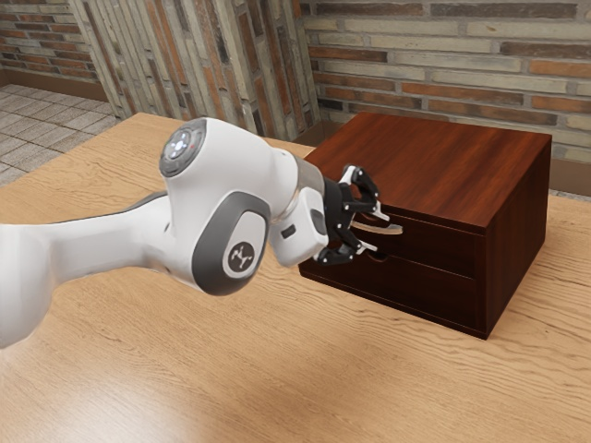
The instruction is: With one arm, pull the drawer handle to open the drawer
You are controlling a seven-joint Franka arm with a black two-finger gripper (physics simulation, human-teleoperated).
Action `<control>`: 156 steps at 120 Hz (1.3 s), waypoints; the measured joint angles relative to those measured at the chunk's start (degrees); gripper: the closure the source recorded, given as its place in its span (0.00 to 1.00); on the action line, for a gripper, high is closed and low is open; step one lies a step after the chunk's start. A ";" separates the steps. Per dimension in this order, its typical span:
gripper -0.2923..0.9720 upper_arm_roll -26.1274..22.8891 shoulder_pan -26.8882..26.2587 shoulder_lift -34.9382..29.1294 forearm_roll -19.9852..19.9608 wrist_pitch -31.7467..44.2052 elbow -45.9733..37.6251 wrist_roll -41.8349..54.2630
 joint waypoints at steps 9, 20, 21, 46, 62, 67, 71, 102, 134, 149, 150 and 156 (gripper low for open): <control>0.59 0.67 -0.32 0.11 -0.01 0.02 0.01 0.06; 0.59 1.19 -0.24 0.33 -0.02 0.05 0.04 0.13; 0.59 1.25 -0.22 0.35 -0.02 0.05 0.05 0.14; 0.59 1.58 1.13 0.92 0.03 0.10 0.35 0.28; 0.58 1.55 1.00 1.23 -0.09 0.17 0.37 0.34; 0.58 1.55 0.98 1.29 -0.12 0.20 0.37 0.36; 0.57 1.53 0.96 1.39 -0.18 0.24 0.38 0.37; 0.62 1.57 0.79 1.79 -0.21 0.22 0.37 0.43; 0.69 1.57 0.88 1.72 -1.68 0.15 0.36 0.43; 0.72 1.56 0.95 1.65 -2.94 0.18 0.30 0.43; 0.72 1.56 0.95 1.65 -2.99 0.18 0.30 0.43; 0.73 1.56 0.96 1.61 -3.31 0.18 0.26 0.43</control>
